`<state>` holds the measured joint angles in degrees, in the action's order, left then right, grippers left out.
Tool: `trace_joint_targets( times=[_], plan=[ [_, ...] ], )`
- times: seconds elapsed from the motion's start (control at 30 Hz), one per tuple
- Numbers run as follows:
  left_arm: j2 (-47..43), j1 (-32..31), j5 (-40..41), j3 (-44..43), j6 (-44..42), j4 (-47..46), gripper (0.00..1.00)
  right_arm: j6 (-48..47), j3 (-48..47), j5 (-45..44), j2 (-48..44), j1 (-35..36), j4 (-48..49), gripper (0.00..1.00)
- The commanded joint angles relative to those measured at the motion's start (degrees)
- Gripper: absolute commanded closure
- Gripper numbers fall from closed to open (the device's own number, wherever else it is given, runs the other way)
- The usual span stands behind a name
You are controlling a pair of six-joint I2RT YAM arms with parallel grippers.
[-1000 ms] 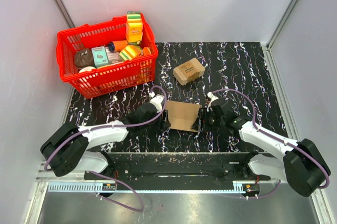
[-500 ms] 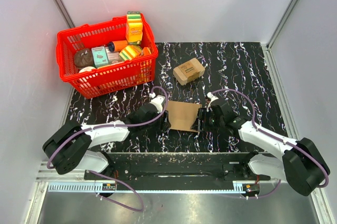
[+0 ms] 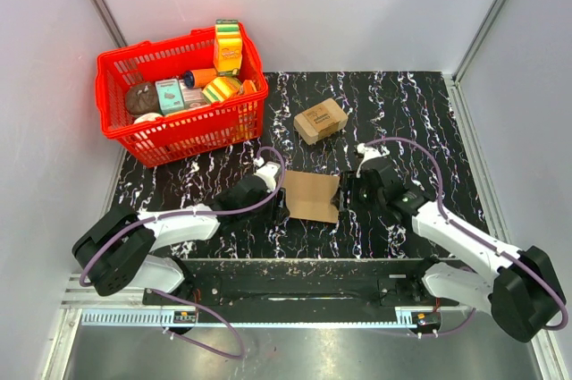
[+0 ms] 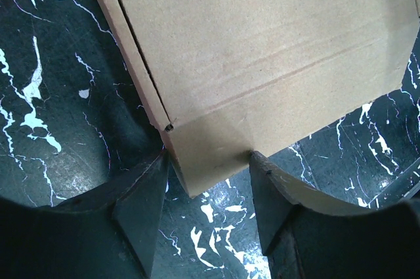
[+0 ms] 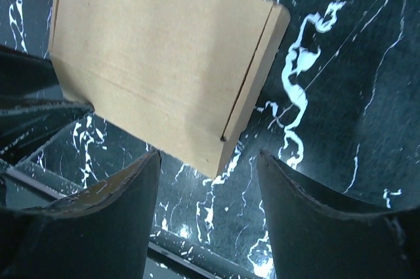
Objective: Fold the paper box
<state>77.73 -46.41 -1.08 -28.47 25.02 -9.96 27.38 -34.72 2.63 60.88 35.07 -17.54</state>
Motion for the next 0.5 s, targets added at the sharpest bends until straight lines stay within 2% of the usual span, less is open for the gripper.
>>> trace_joint_targets(
  times=[0.0, 0.1, 0.3, 0.4, 0.47],
  plan=[
    [-1.3, -0.2, 0.8, -0.4, -1.0, -1.3, 0.44, -3.5, -5.4, -4.9, 3.1, -1.8, 1.2, 0.33],
    [-1.0, -0.2, 0.8, -0.4, -0.8, -1.5, 0.44, -4.8, -7.5, -5.2, 5.4, -2.5, 4.2, 0.38],
    [-0.7, -0.2, 0.8, -0.7, -0.9, -1.5, 0.44, -9.1, -13.1, -6.0, 13.6, -3.3, 6.5, 0.55],
    [-0.7, -0.1, 0.8, -0.7, -1.0, -1.4, 0.44, -10.9, -14.4, -3.4, 16.5, -3.5, 10.0, 0.66],
    [-0.7, -0.2, 0.8, -0.6, -1.0, -1.4, 0.44, -12.3, -15.3, -1.2, 18.1, -3.5, 11.5, 0.68]
  ],
)
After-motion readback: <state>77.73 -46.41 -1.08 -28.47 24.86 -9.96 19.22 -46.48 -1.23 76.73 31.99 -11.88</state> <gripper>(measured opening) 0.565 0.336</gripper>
